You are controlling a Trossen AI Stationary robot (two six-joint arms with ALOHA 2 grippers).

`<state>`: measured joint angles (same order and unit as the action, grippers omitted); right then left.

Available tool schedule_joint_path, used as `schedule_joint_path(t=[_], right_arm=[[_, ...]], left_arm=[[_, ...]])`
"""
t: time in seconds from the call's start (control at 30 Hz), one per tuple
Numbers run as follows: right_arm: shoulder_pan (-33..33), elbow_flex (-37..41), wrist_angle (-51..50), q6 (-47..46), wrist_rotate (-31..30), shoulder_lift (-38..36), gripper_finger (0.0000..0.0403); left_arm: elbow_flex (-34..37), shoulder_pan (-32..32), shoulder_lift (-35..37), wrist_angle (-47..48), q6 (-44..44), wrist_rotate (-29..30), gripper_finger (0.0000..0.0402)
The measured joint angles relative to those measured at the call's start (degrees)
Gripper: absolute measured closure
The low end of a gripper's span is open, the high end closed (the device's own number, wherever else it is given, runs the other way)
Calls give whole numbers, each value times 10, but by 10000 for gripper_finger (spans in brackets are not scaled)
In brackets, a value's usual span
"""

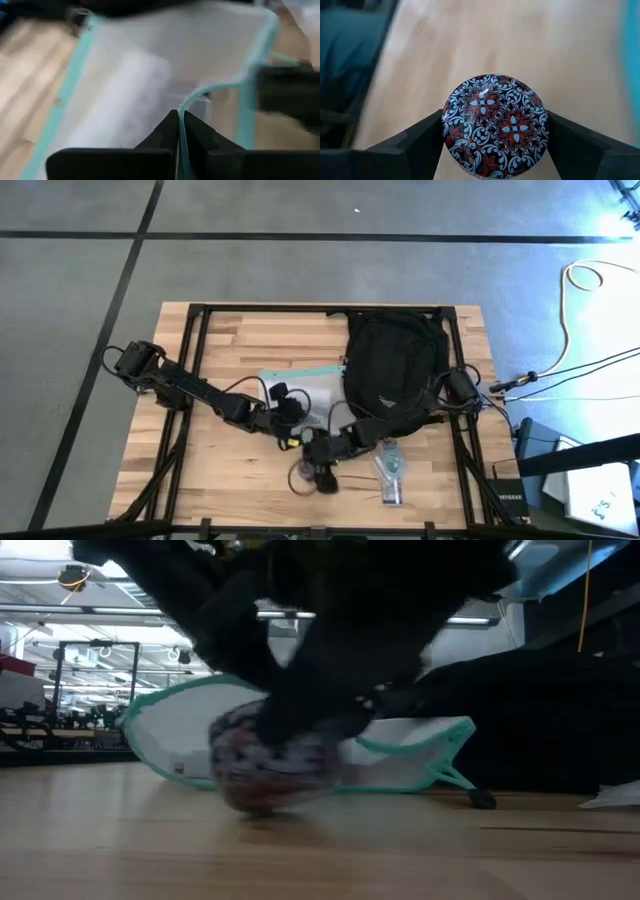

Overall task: Unpack backpack
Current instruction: Remove the white scented candle from the transparent zipper bag

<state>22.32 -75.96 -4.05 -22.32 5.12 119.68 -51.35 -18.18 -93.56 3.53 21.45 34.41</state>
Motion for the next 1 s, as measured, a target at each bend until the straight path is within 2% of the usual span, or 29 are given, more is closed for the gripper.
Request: schedule_joint_path(t=[0.27, 0.5, 0.6, 0.83, 1.0], right_arm=[[46, -1, -109, -50, -46, -27, 111], [82, 0, -224, -139, -117, -69, 111], [106, -1, -287, -177, -169, -97, 111], [178, -1, -459, -349, -294, -155, 111], [236, -1, -607, -531, -297, -165, 111]], left_arm=[[0, 2, -1, 10, 2, -5, 402], [2, 1, -1, 12, 0, -8, 402], [2, 1, -1, 12, -1, -8, 402], [2, 1, -2, 14, -2, -9, 402], [3, 1, -2, 14, -2, -9, 402]])
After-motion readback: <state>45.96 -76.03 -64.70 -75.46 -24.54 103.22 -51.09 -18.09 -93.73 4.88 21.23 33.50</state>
